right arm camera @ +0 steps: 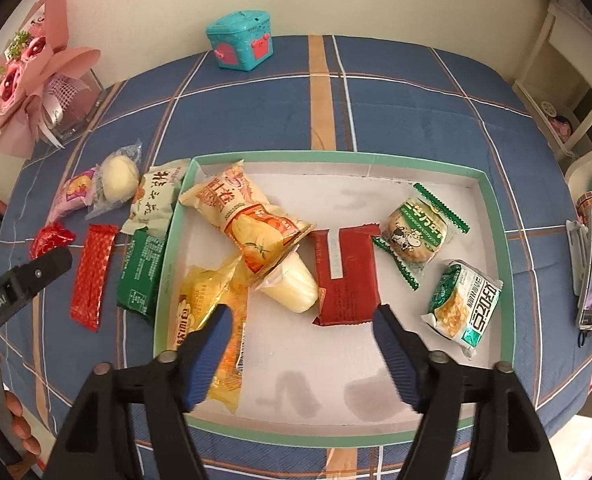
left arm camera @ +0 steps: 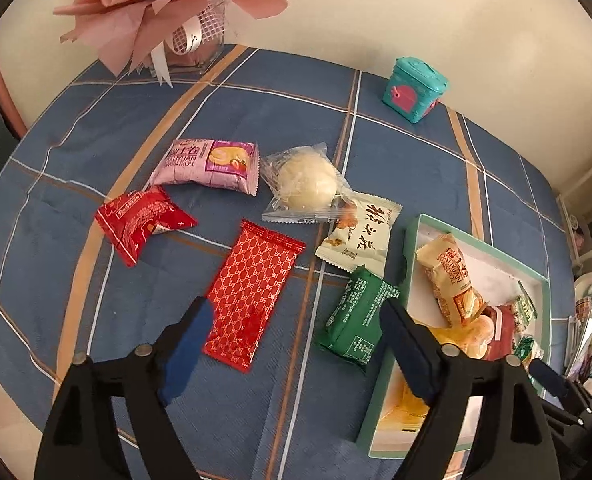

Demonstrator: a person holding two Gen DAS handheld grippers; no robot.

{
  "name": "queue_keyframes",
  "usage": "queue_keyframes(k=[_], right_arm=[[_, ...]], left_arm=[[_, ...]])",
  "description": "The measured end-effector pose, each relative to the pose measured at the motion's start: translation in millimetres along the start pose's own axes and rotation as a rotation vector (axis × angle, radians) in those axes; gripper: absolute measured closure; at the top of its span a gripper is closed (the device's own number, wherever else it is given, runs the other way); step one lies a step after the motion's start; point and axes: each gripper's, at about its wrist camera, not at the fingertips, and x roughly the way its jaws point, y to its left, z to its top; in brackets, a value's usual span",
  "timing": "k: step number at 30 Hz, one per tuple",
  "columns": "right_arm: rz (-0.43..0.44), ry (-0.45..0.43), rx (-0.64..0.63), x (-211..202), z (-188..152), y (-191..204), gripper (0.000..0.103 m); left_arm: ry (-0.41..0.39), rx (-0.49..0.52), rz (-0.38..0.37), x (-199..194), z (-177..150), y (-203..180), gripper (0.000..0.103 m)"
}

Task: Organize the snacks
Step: 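Withdraw both grippers from the tray back toward the snack pile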

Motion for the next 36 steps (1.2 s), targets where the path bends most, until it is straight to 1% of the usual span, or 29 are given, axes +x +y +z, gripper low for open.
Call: queue_keyframes(k=[3, 8, 12, 13, 14, 15, 23, 29, 32, 34, 36], right_arm=[[-0.002, -0.006, 0.003, -0.1, 0.2, -1.8, 0.011], [-0.005, -0.019, 0.003, -0.6, 0.1, -1.6, 0.001], [-0.005, -0.033, 0.001, -1.8, 0.2, -1.7, 0.0], [-0.005, -0.038, -0.002, -1.9, 0.3, -1.5, 0.0], [-0.005, -0.043, -0.006, -1.9, 0.6, -1.4, 0.0], [-0.007, -0.047, -0.009, -2.0, 0.7, -0.6, 0.0], [0.005, -0.101, -0.019, -4.2, 3.3, 3.9, 0.0], [0.015, -0.074, -0.049, 4.7, 2.9, 22.1, 0.0], [0.022, -0.074, -0.068, 5.1, 2.0, 34.2, 0.0], [0.025, -0.08, -0.076, 4.5, 1.8, 42.3, 0.0], [0.038, -0.083, -0.086, 4.4, 1.8, 52.9, 0.0]], left_arm=[[-0.005, 0.013, 0.009, -0.2, 0.5, -1.1, 0.016], [-0.014, 0.017, 0.017, -0.4, 0.6, -0.7, 0.015], [-0.023, 0.017, 0.024, -0.8, 1.1, 1.0, 0.014], [-0.025, 0.015, 0.028, -0.6, 1.2, 1.8, 0.009], [-0.026, 0.014, 0.031, -0.3, 1.3, 2.4, 0.001], [-0.027, 0.012, 0.032, -0.1, 1.5, 3.7, 0.0], [-0.056, -0.044, 0.019, -3.3, 6.7, 19.9, 0.0], [-0.058, -0.09, 0.026, -2.7, 10.9, 38.1, 0.0], [-0.061, -0.115, 0.032, -2.9, 13.2, 48.7, 0.0], [-0.064, -0.124, 0.042, -3.4, 14.8, 55.7, 0.0], [-0.07, -0.127, 0.068, -4.5, 16.6, 63.6, 0.0]])
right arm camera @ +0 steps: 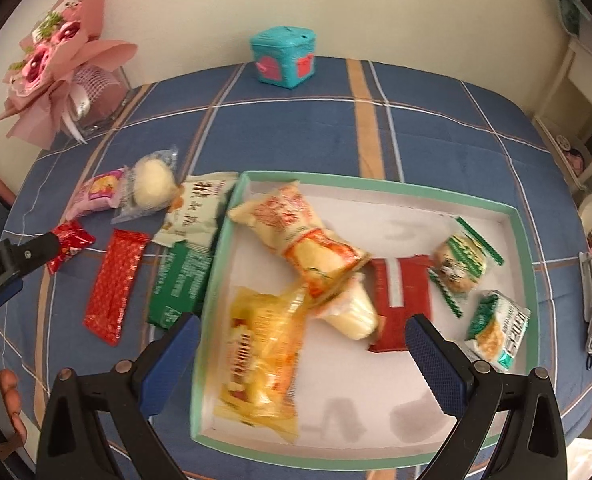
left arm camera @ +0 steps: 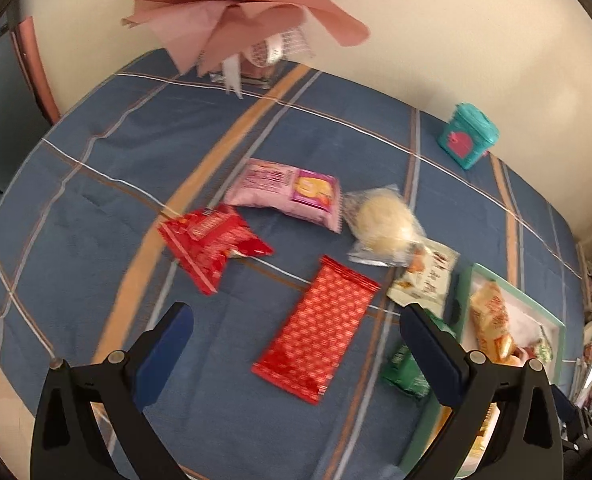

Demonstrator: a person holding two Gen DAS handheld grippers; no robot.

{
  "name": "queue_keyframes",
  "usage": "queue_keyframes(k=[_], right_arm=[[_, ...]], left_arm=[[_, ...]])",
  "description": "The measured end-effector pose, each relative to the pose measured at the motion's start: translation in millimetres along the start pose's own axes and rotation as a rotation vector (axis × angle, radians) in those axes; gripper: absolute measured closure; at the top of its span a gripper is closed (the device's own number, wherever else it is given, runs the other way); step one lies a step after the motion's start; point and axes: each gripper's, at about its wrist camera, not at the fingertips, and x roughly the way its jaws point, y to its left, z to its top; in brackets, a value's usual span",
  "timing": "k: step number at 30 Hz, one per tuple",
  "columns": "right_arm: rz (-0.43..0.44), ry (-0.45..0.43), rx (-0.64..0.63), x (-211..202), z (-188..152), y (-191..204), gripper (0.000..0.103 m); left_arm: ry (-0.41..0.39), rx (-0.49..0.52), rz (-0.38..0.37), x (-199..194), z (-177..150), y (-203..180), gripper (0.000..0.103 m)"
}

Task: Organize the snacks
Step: 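Withdraw both grippers from the tray back toward the snack pile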

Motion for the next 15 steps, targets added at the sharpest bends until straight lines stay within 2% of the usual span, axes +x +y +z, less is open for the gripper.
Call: queue_keyframes(k=[11, 15], right_arm=[[0.089, 0.01, -0.078, 11.0, -0.7, 66.3, 0.0], [0.097, 0.013, -0.081, 17.4, 1.7, 77.4, 0.0]], left_arm=[[-0.021, -0.112, 0.031, -0.4, 11.3, 51.4, 0.0], [-0.021, -0.15, 0.024, 3.5, 12.2, 64.4, 0.0]])
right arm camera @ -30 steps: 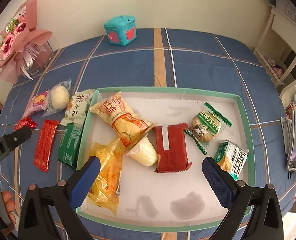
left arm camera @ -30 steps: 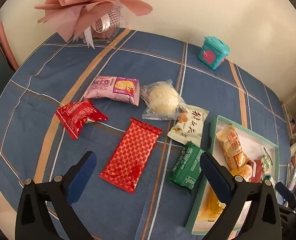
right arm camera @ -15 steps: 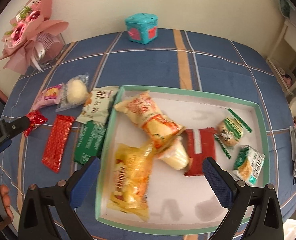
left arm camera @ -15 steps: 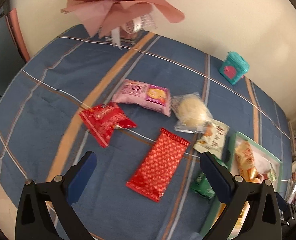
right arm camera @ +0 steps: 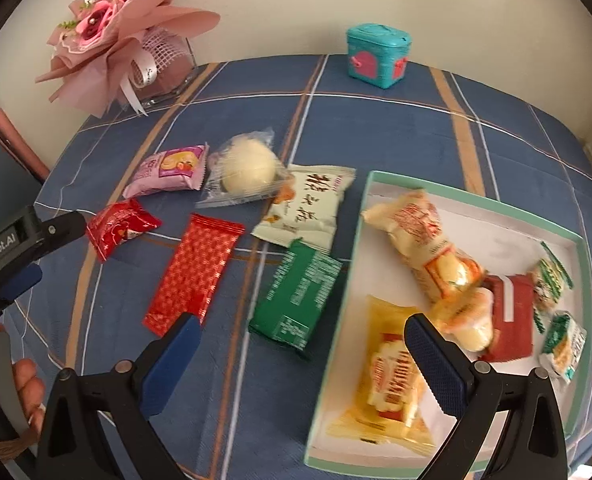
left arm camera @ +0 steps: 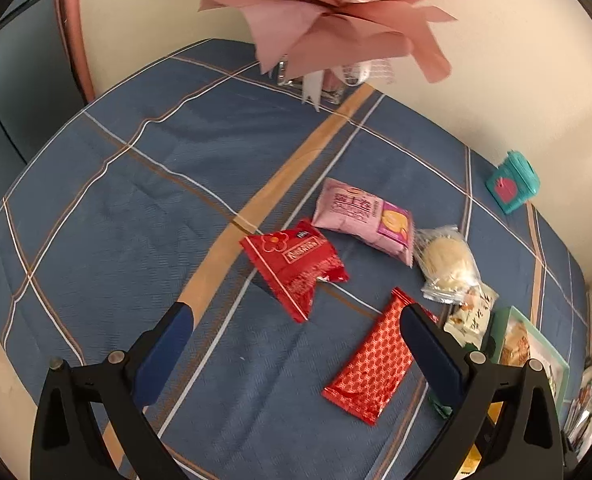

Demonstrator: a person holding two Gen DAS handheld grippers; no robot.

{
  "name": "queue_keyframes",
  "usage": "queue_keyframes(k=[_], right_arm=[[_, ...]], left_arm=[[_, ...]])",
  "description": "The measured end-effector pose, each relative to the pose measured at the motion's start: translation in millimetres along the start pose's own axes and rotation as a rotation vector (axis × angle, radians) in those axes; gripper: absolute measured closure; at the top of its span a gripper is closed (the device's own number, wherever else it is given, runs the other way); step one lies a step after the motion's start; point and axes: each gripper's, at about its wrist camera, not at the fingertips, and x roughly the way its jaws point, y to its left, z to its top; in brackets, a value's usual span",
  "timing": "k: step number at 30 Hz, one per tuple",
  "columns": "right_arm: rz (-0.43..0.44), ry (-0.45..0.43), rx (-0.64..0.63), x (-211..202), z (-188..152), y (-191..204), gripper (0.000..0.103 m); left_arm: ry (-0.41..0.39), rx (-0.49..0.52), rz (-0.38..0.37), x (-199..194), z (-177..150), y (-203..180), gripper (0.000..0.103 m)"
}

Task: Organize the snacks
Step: 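Withdraw both grippers from the tray back toward the snack pile, then grasp the red patterned wrapper with the left gripper while the right grasps the green square pack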

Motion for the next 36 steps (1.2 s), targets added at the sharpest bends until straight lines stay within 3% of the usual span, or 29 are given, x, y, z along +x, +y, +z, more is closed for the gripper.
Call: queue_keyframes(k=[7, 16, 23, 36], right_arm=[[0.029, -0.008, 0.052, 11.9, 11.0, -5.9, 0.001], [0.046, 0.031, 0.088, 34.6, 17.4, -5.2, 0.03], [-0.011, 0.057, 0.08, 48.4, 20.2, -3.7, 0.039], [0.007, 0.004, 0.068, 28.1, 28.6, -4.3, 0.049]], left_arm=[[0.034, 0.03, -0.041, 15.6, -0.5, -11.4, 0.0], [0.118, 0.112, -0.045, 44.6, -6.4, -35.1, 0.0], [0.145, 0.125, -0.048, 58.0, -5.8, -38.7, 0.0], [0.164, 0.157, -0.052, 65.9, -4.9, -48.7, 0.0]])
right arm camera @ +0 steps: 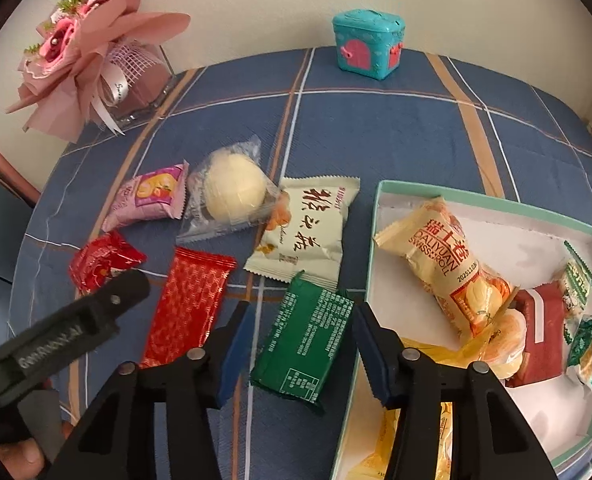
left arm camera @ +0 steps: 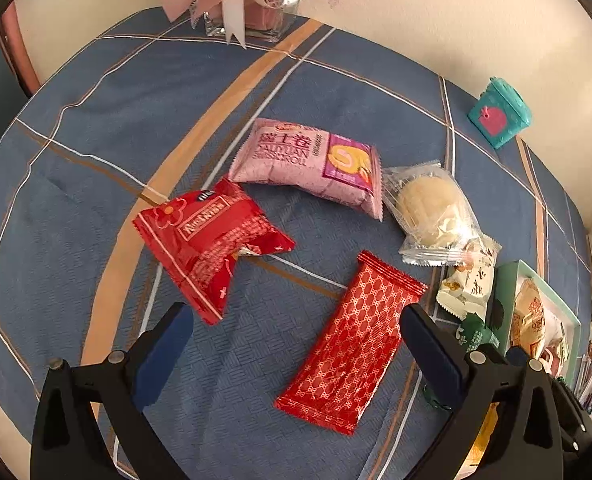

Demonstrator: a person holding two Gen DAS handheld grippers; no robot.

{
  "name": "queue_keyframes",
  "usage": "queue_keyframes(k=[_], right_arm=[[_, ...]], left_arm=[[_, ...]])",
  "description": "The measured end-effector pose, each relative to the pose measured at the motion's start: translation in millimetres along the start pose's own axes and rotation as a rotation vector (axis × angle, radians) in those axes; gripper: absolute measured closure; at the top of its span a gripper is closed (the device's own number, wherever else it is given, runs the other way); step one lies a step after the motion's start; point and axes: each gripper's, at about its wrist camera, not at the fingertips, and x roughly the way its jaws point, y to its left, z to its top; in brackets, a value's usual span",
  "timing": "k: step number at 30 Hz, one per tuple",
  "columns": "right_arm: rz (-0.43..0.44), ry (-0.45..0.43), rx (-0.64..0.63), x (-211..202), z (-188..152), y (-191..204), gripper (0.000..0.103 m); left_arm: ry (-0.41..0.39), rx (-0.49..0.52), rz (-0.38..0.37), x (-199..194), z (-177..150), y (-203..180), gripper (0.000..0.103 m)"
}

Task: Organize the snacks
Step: 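Grasp the red patterned wrapper with the left gripper while the right grasps the green square pack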

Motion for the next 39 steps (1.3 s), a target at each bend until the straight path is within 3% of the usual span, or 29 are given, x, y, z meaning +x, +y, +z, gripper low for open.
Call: queue_keyframes(k=[19, 34, 39], right_arm=[[0.049, 0.056, 0.046, 23.4, -3.2, -5.4, 0.055], [0.026, 0.055, 0.015, 22.9, -5.1, -2.6, 0.058], [0.014, 0.057, -0.003, 23.7, -5.5, 0.5, 0.058]], left_arm=[[0.036, 0.052, 0.016, 18.8, 2.0, -20.9, 0.0], [0.089, 0.112, 0.028, 55.6, 12.5, -62.4, 0.0], [0.1, 0.111, 0.069, 66.0, 14.9, -66.1, 0.0]])
